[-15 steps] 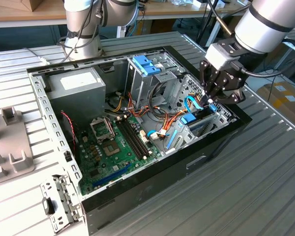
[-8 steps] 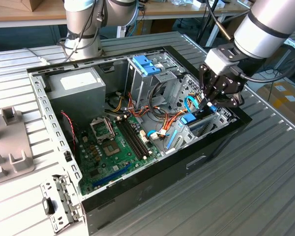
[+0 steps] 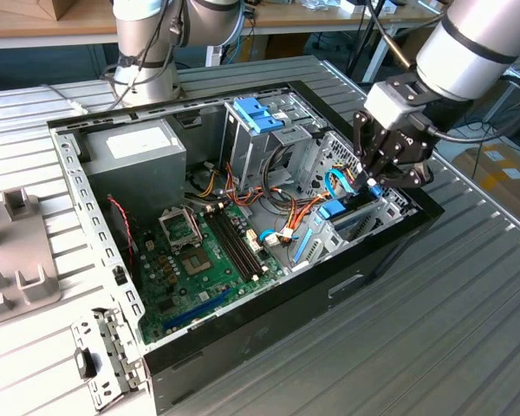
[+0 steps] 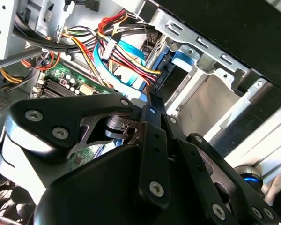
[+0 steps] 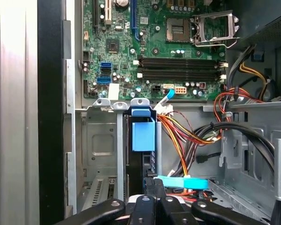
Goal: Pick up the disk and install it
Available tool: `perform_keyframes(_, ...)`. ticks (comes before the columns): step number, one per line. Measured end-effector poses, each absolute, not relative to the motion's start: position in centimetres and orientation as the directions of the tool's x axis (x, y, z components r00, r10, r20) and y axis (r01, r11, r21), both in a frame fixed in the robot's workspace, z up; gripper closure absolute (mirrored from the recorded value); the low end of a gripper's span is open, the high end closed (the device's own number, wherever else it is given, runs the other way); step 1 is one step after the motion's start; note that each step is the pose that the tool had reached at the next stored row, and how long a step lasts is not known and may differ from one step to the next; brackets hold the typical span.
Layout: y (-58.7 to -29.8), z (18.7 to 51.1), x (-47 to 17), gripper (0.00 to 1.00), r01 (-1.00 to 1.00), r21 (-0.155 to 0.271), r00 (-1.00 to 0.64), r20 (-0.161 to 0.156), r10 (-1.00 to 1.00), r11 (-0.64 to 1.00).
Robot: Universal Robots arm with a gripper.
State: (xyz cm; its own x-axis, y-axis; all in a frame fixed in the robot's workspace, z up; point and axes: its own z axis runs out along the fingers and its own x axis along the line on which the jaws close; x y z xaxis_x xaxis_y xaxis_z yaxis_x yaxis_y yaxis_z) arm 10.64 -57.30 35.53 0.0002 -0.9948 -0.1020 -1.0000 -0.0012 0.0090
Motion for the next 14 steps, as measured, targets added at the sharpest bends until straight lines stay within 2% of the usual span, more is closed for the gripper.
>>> perform_keyframes(7, -57.3, 37.7, 11.9, 0.89, -1.0, 0.009, 0.0, -0.122, -0.993, -0.001)
perform_keyframes(14, -57.3, 38.5, 13.2, 0.89, -1.0, 0.012, 0.0, -0.132, -0.991, -0.001)
